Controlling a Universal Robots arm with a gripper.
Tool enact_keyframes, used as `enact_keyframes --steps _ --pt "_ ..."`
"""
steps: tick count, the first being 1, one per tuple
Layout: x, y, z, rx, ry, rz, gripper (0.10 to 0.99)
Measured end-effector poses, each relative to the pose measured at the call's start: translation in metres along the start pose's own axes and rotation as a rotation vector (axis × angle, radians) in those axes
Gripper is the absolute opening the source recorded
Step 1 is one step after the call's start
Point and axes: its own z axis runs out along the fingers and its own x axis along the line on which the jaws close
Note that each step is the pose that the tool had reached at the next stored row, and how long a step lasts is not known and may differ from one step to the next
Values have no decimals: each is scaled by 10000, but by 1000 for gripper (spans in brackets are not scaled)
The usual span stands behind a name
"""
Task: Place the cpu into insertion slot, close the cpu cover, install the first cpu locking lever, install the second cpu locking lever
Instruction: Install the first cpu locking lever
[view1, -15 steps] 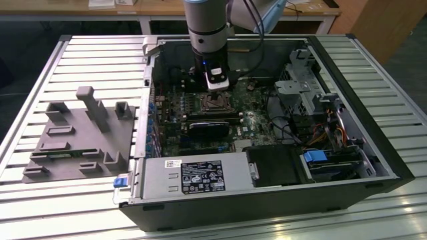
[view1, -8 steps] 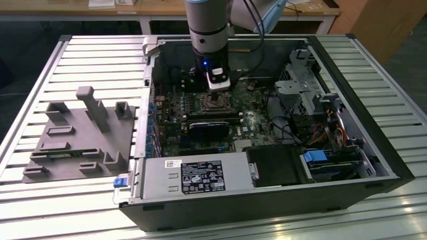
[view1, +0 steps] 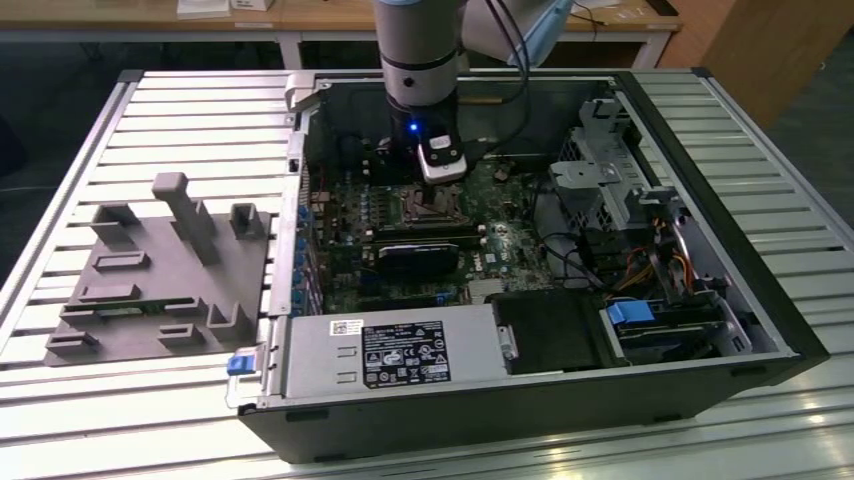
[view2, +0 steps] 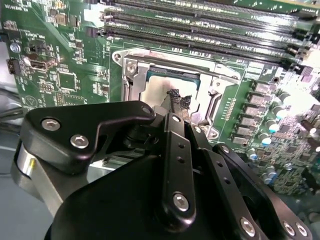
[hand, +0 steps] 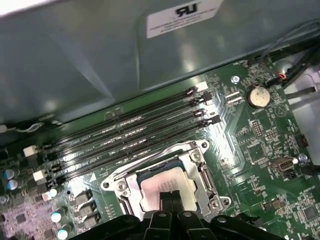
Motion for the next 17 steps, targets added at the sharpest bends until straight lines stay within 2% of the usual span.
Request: enact_keyframes --steps 5,11,17 --pt "-11 5 10 -27 75 -489 106" --pt "-62 23 23 -31 180 -845 106" --pt "-67 26 23 -68 225 -1369 106"
